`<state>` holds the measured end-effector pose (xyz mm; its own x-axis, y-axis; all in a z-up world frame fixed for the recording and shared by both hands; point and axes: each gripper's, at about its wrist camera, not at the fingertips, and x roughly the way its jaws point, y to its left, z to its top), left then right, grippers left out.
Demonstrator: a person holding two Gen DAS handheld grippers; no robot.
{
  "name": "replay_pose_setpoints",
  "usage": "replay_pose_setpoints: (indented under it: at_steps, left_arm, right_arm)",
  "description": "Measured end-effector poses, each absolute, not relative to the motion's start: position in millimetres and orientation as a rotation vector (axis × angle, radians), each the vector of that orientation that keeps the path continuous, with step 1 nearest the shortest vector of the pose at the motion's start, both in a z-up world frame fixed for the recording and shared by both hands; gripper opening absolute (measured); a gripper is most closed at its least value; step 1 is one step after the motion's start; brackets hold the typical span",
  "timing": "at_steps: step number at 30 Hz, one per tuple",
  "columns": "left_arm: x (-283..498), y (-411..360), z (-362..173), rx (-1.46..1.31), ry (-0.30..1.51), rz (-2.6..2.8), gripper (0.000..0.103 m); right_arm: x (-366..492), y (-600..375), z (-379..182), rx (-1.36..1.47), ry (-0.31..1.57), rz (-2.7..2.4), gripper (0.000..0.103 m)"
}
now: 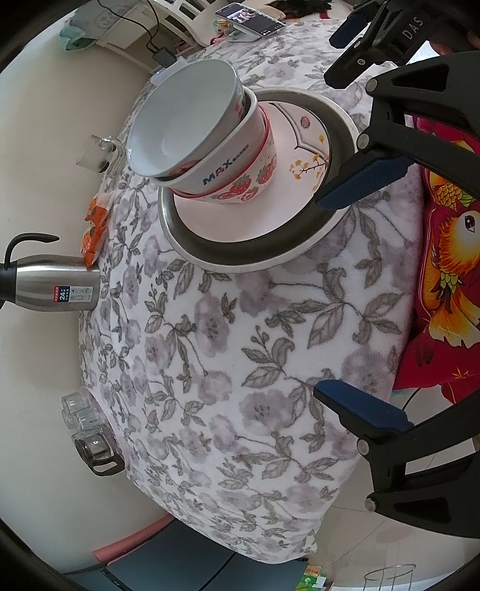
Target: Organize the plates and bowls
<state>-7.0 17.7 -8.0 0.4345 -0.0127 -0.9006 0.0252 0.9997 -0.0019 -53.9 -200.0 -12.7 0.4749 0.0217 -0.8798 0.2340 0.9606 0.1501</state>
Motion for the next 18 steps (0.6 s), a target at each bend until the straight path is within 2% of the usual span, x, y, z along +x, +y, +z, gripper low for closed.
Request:
replay_pose_setpoints:
  at_steps: [18]
  left_arm:
    - [-7.9, 17.6, -6.5, 0.019, 1.108, -0.028, 0.094]
  right_arm:
    - [-54.2, -200.4, -14.2, 0.267, 1.078, -0.137, 0.103]
